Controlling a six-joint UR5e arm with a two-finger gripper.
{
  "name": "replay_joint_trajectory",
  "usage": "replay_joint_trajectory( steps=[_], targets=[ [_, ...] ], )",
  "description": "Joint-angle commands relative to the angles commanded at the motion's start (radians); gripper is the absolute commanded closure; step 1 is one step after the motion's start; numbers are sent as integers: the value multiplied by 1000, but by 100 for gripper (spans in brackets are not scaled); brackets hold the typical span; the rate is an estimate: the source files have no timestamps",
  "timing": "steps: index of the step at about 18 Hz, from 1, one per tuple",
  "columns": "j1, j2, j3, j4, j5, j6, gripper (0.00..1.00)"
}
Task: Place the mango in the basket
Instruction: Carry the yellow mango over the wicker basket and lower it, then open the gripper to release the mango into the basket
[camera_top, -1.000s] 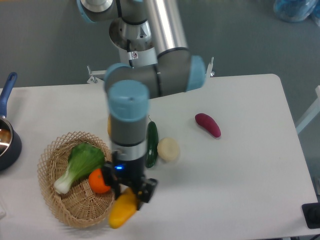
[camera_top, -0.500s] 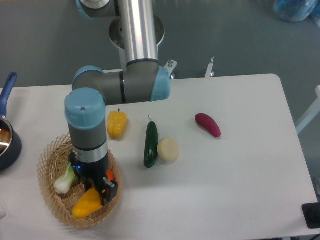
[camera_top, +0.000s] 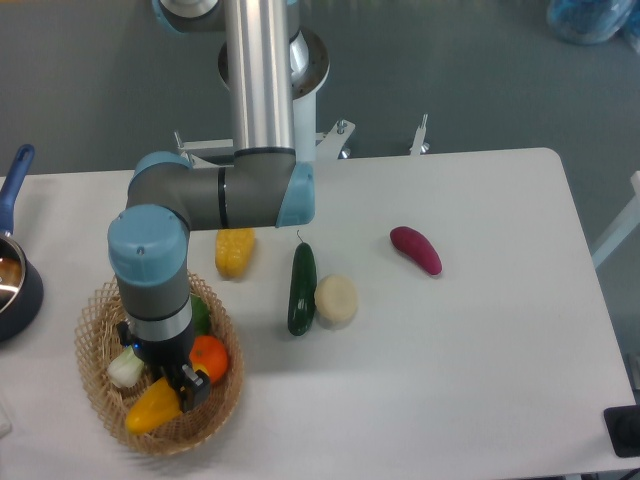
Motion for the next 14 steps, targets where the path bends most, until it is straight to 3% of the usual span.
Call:
replay_joint_trajectory(
  steps=[11, 14],
  targets=[
    [-2, -20, -8, 2, 3, -2, 89],
    [-2, -20, -8, 2, 3, -2, 84]
  ],
)
